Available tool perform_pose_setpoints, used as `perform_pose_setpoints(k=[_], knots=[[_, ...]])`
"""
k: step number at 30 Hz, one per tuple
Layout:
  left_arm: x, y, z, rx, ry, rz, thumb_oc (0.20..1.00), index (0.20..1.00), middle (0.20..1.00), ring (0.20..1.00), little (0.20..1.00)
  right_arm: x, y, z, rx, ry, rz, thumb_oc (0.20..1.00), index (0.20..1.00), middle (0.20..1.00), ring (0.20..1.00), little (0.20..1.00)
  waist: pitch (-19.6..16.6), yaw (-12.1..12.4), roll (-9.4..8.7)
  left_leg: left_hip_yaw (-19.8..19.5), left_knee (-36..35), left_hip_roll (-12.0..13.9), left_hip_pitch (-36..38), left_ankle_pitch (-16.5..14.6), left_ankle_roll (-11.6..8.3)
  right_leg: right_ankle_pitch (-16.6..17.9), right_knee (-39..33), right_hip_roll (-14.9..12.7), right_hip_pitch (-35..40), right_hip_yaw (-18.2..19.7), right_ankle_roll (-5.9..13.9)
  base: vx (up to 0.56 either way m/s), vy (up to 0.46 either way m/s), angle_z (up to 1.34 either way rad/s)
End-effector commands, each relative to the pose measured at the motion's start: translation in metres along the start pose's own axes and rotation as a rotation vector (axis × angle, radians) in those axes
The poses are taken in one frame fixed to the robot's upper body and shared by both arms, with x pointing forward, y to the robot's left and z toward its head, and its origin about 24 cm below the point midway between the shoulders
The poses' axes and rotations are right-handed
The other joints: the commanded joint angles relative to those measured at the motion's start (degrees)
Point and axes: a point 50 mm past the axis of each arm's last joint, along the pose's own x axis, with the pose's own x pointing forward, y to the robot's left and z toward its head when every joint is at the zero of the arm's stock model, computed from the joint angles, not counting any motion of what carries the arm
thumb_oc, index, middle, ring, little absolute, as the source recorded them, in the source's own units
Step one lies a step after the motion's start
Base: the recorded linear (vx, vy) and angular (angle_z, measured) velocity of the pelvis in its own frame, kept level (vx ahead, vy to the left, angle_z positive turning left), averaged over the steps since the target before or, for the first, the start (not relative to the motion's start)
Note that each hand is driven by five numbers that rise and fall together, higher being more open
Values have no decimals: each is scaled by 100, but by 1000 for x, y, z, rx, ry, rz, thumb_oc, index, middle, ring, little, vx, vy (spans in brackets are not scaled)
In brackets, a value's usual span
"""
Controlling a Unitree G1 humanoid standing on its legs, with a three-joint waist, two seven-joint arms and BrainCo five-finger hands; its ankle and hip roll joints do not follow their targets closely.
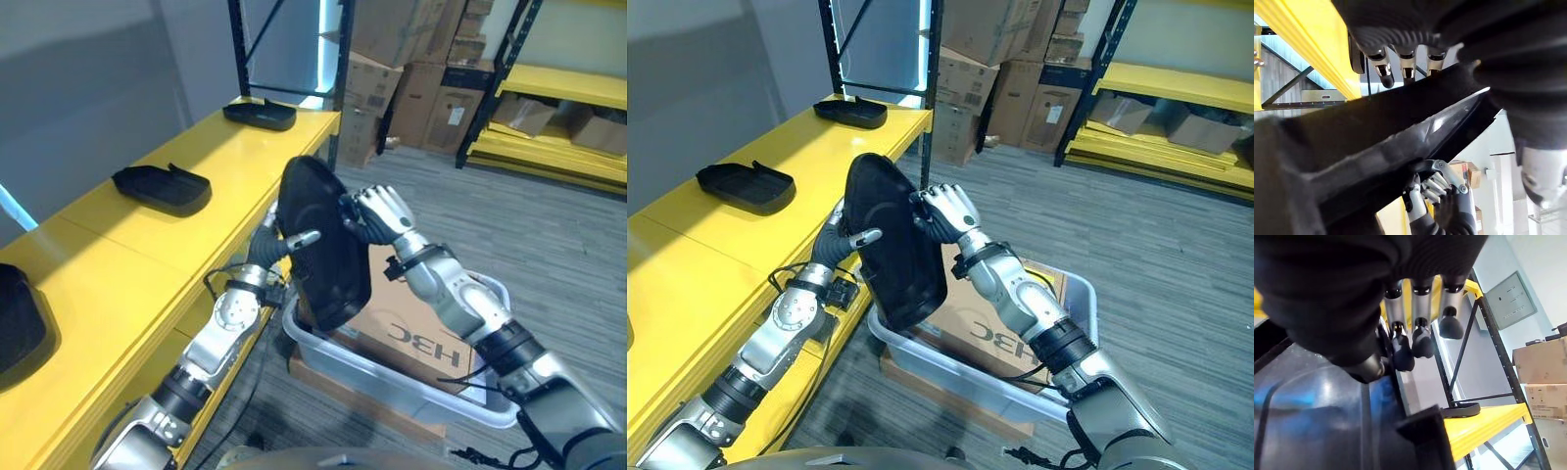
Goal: Move parts from the plastic box to the shelf.
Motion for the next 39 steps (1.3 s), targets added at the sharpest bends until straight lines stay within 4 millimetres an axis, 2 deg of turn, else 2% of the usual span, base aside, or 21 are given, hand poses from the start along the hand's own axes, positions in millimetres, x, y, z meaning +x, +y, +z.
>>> perform_pose_setpoints(k=[1, 8, 10, 11, 12, 14, 16, 22, 30, 31, 32, 33, 35, 36, 37, 38, 39], knots=[[18, -3, 14, -22, -49, -34, 1000, 1000, 1000, 1000, 1000, 29, -43, 31, 5, -155, -214, 200, 200, 200, 200, 200, -153, 40, -343, 94, 56, -244, 255, -831, 189, -1033, 40, 24, 407, -188, -12, -19, -8, 5], [19, -5, 1, -44, 30, -31, 1000, 1000, 1000, 1000, 1000, 29, -53, 49, 44, -235, -268, 200, 200, 200, 200, 200, -156, 9, -327, 71, 25, -250, 219, -797, 189, -1010, 48, 18, 375, -199, -9, -15, 1, 5], [19, -4, -1, -41, 36, -35, 416, 416, 416, 416, 416, 29, -54, 52, 62, -245, -273, 200, 200, 200, 200, 200, -156, 4, -323, 72, 26, -250, 215, -794, 190, -1007, 49, 15, 368, -195, -8, -7, 1, 2], [19, -3, -1, -43, 39, -31, 200, 200, 200, 200, 200, 29, -55, 55, 89, -258, -282, 200, 200, 200, 200, 200, -157, -3, -320, 76, 26, -249, 217, -792, 191, -1005, 48, 20, 361, -193, -9, 0, 0, 0], [20, -3, -2, -62, 47, -20, 200, 200, 200, 200, 200, 26, -56, 63, 183, -282, -293, 200, 200, 200, 200, 200, -142, -25, -310, 85, 28, -254, 214, -786, 195, -998, 51, 18, 351, -188, -11, 0, 0, 0], [19, -3, -2, -62, 48, -21, 200, 200, 200, 200, 200, 26, -56, 63, 184, -282, -292, 200, 200, 200, 200, 200, -146, -25, -313, 84, 27, -254, 213, -786, 195, -998, 50, 17, 350, -189, -11, 0, 0, 0], [20, -2, 4, -106, 31, -23, 200, 200, 200, 200, 200, 19, -52, 79, 335, -327, -265, 200, 200, 200, 200, 200, -120, -56, -288, 103, 34, -263, 200, -779, 197, -989, 58, 2, 336, -185, -10, 0, 0, 0], [19, 4, 15, -183, -6, -15, 200, 200, 200, 200, 200, 8, -34, 104, 536, -390, -151, 200, 200, 200, 200, 200, -102, -110, -255, 143, 43, -254, 197, -767, 194, -980, 61, -18, 317, -163, -4, -7, 1, -1], [14, 15, 22, -153, -60, 36, 200, 200, 200, 200, 200, -1, -21, 108, 614, -372, -97, 200, 200, 200, 200, 200, -75, -154, -274, 199, 40, -256, 200, -761, 199, -973, 70, -19, 303, -115, 0, -2, 0, 0], [12, 22, 22, -104, -71, 68, 200, 200, 200, 200, 200, -3, -21, 104, 633, -351, -104, 304, 304, 304, 304, 304, -70, -163, -290, 201, 40, -257, 197, -766, 194, -973, 73, -22, 303, -113, -1, 0, 0, 0], [10, 28, 22, -39, -78, 92, 200, 200, 200, 200, 200, -5, -22, 99, 657, -326, -123, 730, 730, 730, 730, 730, -62, -172, -298, 207, 38, -257, 196, -766, 193, -968, 77, -23, 296, -112, 2, 0, 0, 0], [8, 33, 22, 17, -85, 118, 200, 200, 200, 200, 200, -7, -22, 93, 676, -294, -135, 1000, 1000, 1000, 1000, 1000, -66, -179, -307, 213, 36, -259, 195, -765, 193, -967, 77, -22, 290, -105, 5, 0, 0, 0], [3, 45, 20, 139, -94, 170, 200, 200, 200, 200, 200, -12, -22, 79, 705, -221, -171, 1000, 1000, 1000, 1000, 1000, -69, -202, -327, 233, 25, -254, 194, -767, 192, -960, 76, -18, 269, -83, 12, -2, 3, -8], [-4, 62, 18, 285, -93, 236, 200, 200, 200, 200, 200, -22, -22, 62, 723, -130, -222, 1000, 1000, 1000, 1000, 1000, -63, -232, -341, 255, 10, -247, 193, -768, 191, -951, 68, -17, 253, -61, 25, 1, 2, -12], [-10, 70, 16, 361, -86, 273, 200, 200, 200, 200, 200, -30, -21, 50, 756, -64, -248, 1000, 1000, 1000, 1000, 1000, -76, -244, -350, 275, 4, -245, 195, -769, 192, -947, 68, -16, 240, -42, 32, -1, 1, -8], [-14, 78, 15, 410, -81, 304, 200, 200, 200, 200, 200, -36, -19, 40, 794, -2, -270, 1000, 1000, 1000, 1000, 1000, -67, -266, -352, 285, -5, -248, 195, -769, 195, -940, 68, -14, 230, -26, 36, 2, -1, -3], [-14, 78, 15, 411, -80, 303, 200, 200, 200, 200, 200, -37, -19, 40, 797, -1, -269, 1000, 1000, 1000, 1000, 1000, -75, -257, -356, 289, -5, -248, 196, -770, 195, -940, 67, -14, 229, -22, 36, 9, -8, -12]])
